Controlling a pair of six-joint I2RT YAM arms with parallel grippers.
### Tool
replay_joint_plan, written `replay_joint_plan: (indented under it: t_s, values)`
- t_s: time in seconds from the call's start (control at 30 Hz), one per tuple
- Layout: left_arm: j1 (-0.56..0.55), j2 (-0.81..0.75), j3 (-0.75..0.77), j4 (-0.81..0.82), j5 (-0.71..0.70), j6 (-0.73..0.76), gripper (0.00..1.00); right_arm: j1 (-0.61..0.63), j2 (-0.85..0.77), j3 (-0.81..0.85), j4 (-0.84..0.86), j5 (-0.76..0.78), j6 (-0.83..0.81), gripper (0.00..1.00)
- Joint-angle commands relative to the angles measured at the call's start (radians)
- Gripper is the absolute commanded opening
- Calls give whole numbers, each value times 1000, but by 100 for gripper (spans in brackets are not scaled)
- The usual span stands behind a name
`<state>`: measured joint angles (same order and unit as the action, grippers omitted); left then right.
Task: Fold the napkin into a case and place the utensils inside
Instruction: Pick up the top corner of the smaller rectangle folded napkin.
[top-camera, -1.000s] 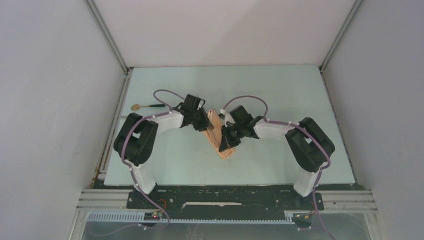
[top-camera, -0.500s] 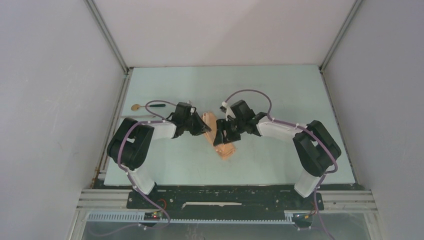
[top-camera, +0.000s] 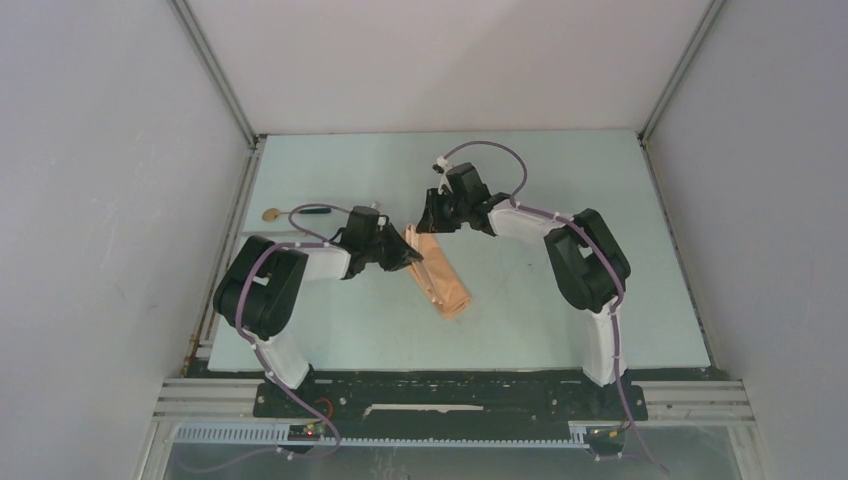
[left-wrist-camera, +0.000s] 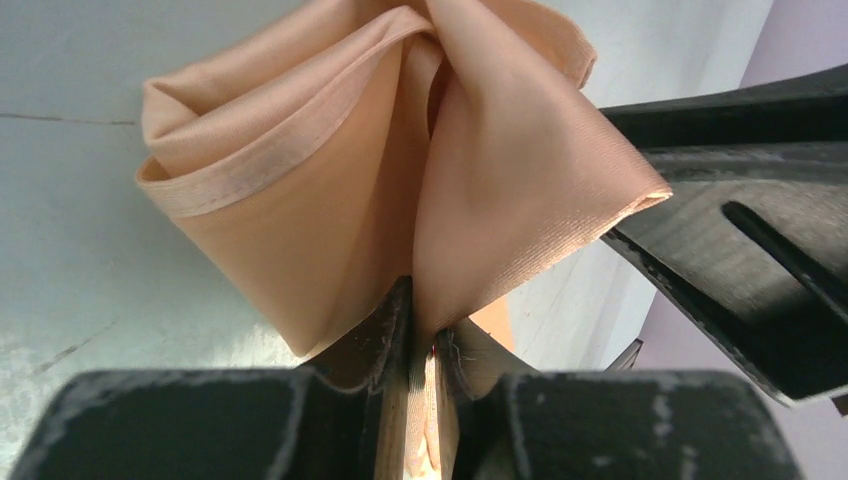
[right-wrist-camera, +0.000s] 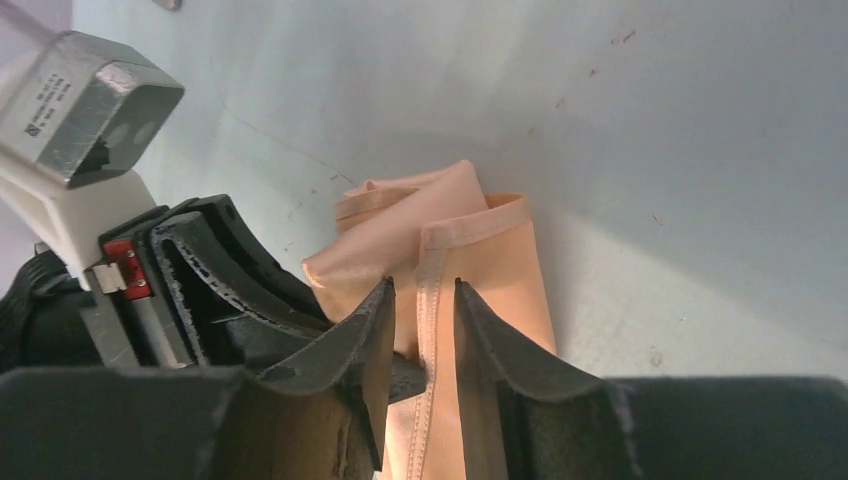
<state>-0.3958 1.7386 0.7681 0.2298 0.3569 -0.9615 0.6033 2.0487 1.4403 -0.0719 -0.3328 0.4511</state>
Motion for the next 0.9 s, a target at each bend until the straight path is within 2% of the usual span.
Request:
replay_joint_plan:
  t_s: [0.0, 0.1, 0.2, 0.33, 0.43, 0.57, 0.77, 0.8, 0.87]
  values:
    - [10, -5, -16, 53, 26, -14, 17, -4, 7, 23, 33, -4, -20, 36]
    - [11, 0, -19, 56, 28, -11, 17, -11, 30, 23, 29, -17, -19, 45]
    - [14, 6, -21, 64, 30, -13, 17, -13, 43, 21, 43, -29, -23, 49]
    - [13, 13, -23, 72, 33, -15, 16, -2, 67, 54, 25, -19, -54, 50]
    - [13, 13, -26, 75, 34, -17, 16, 1, 91, 94, -21, 7, -68, 47]
    - [14, 13, -30, 77, 33, -16, 16, -2, 96, 98, -18, 20, -69, 37]
    - [14, 12, -37, 84, 34, -18, 15, -7, 97, 110, -17, -2, -69, 3]
    - [15, 8, -40, 84, 32, -19, 16, -7, 95, 113, -16, -6, -72, 0]
    - [16, -2, -45, 87, 32, -20, 17, -7, 84, 105, -3, -26, -82, 0]
